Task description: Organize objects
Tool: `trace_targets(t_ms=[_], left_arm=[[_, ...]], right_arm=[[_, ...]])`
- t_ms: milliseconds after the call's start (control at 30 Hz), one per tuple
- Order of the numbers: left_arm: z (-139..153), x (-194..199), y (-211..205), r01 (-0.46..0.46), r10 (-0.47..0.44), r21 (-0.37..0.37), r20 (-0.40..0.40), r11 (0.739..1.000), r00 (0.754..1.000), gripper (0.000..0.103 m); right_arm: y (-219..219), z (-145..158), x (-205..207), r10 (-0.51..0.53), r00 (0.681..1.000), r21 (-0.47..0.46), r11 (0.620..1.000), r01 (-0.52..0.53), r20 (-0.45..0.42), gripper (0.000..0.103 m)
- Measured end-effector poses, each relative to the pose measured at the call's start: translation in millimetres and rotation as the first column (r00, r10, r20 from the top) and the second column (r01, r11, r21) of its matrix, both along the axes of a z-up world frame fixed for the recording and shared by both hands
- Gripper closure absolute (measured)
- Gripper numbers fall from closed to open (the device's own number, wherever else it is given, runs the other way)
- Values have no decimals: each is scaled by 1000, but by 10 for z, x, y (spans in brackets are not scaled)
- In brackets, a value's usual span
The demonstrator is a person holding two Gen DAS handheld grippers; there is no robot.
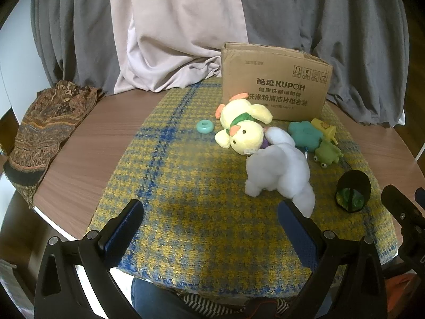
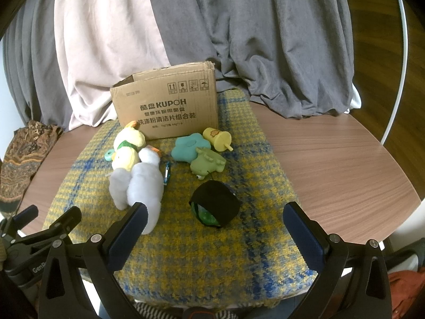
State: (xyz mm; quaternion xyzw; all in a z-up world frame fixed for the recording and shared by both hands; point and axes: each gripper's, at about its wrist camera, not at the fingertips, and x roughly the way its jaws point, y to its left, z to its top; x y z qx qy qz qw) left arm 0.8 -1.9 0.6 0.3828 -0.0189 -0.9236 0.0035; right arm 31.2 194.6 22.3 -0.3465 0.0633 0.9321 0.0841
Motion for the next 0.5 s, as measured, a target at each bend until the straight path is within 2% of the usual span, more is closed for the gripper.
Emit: trace_targets(t_ms=[500], left_arm=[[6,-4,29,7,-7,-9,-8,1000,1000,0]], right_arm=[[19,-6,-15,0,1000,-2,1000,0,3,1]])
